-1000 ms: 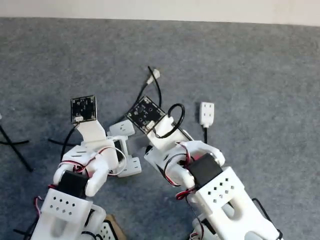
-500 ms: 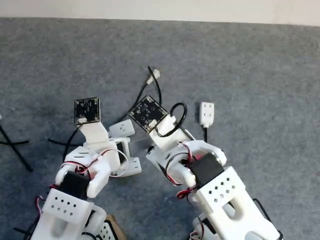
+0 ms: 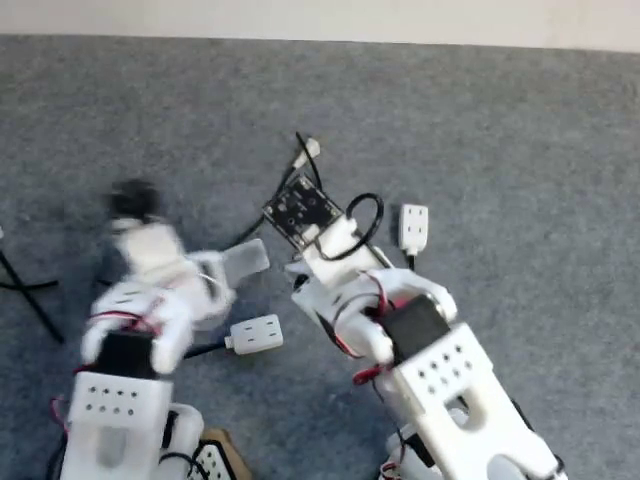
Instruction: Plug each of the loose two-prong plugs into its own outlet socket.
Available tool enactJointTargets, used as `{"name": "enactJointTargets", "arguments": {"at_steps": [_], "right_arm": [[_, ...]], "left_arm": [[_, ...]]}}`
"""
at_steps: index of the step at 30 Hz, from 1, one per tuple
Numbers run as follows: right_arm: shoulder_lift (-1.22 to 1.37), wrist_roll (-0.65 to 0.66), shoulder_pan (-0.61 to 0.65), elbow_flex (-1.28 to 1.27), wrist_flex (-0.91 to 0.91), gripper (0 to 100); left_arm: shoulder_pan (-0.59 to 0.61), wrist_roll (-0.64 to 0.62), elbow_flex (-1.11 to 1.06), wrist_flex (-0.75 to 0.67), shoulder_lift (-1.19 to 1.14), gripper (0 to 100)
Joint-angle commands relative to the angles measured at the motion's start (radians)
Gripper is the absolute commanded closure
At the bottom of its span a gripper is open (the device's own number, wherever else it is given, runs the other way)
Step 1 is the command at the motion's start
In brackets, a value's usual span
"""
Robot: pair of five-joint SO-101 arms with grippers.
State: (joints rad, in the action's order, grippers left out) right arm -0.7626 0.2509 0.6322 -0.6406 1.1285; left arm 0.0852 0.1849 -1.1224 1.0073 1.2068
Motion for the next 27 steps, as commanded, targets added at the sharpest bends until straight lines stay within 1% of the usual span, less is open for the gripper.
{"name": "enactJointTargets", "arguments": {"at_steps": [1,3,5,8,11,12,13,15,17,20,24,27], "right_arm": [[0.145,0.026,-0.007,0.156,-0.001,99.3],[0.231,0.063,0.015,0.234,0.002,99.3],[0.312,0.117,0.036,0.305,0.027,99.3],[0.435,0.219,0.082,0.426,0.105,99.3],[0.530,0.322,0.125,0.532,0.206,99.3],[0.550,0.319,0.131,0.561,0.234,99.3],[0.556,0.284,0.134,0.582,0.248,99.3],[0.542,0.176,0.134,0.588,0.234,99.3],[0.493,0.080,0.134,0.530,0.168,99.3],[0.346,-0.002,0.140,0.323,0.010,99.3],[0.084,-0.025,0.134,-0.062,-0.185,99.3],[-0.085,-0.026,0.133,-0.277,-0.232,99.3]], "left_arm": [[0.113,-0.051,0.058,0.075,0.004,59],[0.131,-0.091,0.042,0.103,0.004,59],[0.171,-0.135,0.027,0.098,0.004,59],[0.263,-0.146,0.024,0.098,0.004,59],[0.280,-0.146,0.021,0.097,0.004,59],[0.277,-0.146,0.021,0.097,0.004,59],[0.266,-0.144,0.013,0.092,0.004,59],[0.220,-0.120,-0.018,0.052,0.004,59],[0.150,-0.081,-0.042,0.012,0.004,59],[0.081,-0.078,-0.033,0.005,0.004,59],[0.070,-0.075,-0.021,0.005,0.004,58],[0.015,-0.074,-0.018,0.006,0.004,58]]}}
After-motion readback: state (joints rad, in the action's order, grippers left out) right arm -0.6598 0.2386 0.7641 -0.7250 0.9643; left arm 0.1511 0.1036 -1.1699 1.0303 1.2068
